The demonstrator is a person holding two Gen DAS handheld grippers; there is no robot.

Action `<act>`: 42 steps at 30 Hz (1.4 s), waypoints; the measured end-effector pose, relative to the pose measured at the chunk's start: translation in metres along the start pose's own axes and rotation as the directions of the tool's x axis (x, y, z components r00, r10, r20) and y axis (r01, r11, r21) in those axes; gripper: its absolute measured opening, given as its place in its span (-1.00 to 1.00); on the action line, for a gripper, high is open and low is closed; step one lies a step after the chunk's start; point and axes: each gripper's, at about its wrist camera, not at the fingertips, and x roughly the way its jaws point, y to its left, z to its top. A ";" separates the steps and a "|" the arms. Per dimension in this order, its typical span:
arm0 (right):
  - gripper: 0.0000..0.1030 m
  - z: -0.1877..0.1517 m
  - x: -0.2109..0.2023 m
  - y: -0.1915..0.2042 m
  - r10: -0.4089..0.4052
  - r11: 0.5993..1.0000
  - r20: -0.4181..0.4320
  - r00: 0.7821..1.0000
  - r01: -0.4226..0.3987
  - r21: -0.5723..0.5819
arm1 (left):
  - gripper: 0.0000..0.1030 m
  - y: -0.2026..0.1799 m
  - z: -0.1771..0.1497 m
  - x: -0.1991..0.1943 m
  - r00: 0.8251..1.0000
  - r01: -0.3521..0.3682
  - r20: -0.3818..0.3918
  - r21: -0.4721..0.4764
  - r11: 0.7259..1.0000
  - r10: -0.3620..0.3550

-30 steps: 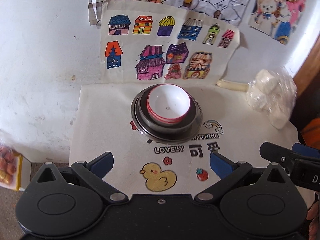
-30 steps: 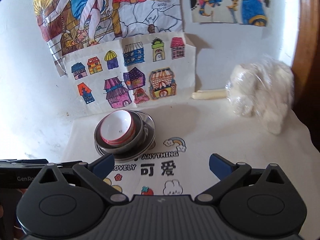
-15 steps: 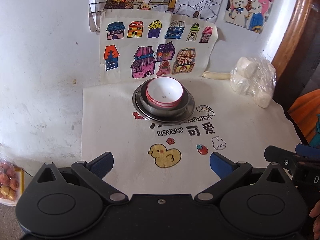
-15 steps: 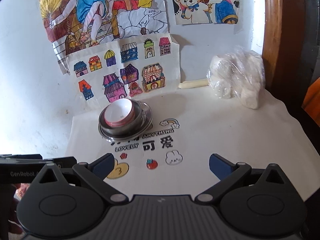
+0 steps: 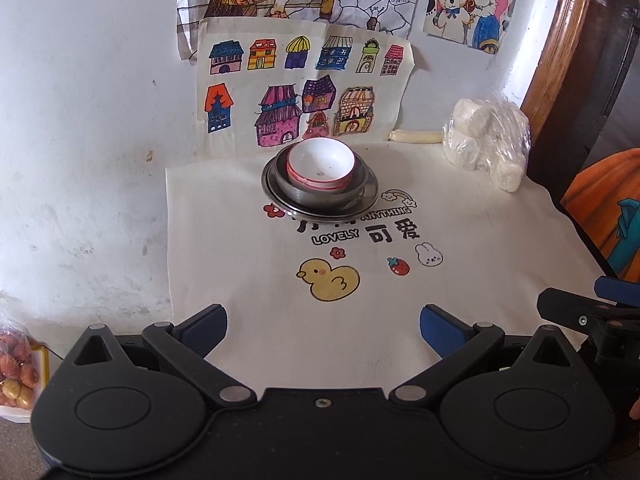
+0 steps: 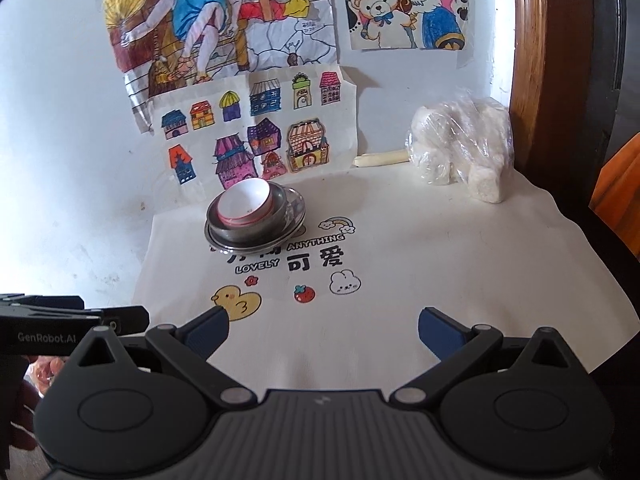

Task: Organize plates and bowls

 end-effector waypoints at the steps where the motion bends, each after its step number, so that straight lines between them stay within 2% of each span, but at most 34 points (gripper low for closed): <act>1: 1.00 -0.002 -0.001 0.001 0.002 1.000 0.001 1.000 -0.002 -0.006 | 0.99 0.001 -0.003 -0.001 1.000 0.002 0.002 -0.002 1.000 -0.002; 8: 1.00 -0.014 -0.002 0.004 -0.004 0.999 -0.013 1.000 0.003 -0.040 | 0.99 0.009 -0.014 -0.004 1.000 -0.007 0.008 0.005 1.000 0.007; 21: 1.00 -0.019 0.006 -0.001 -0.002 1.000 -0.074 0.997 0.000 -0.021 | 0.99 0.010 -0.027 -0.008 1.000 -0.015 -0.003 0.037 0.999 0.016; 42: 1.00 -0.021 0.006 -0.006 -0.016 1.000 -0.085 0.996 0.016 -0.009 | 0.99 0.008 -0.027 -0.005 1.000 -0.017 -0.013 0.047 0.999 0.018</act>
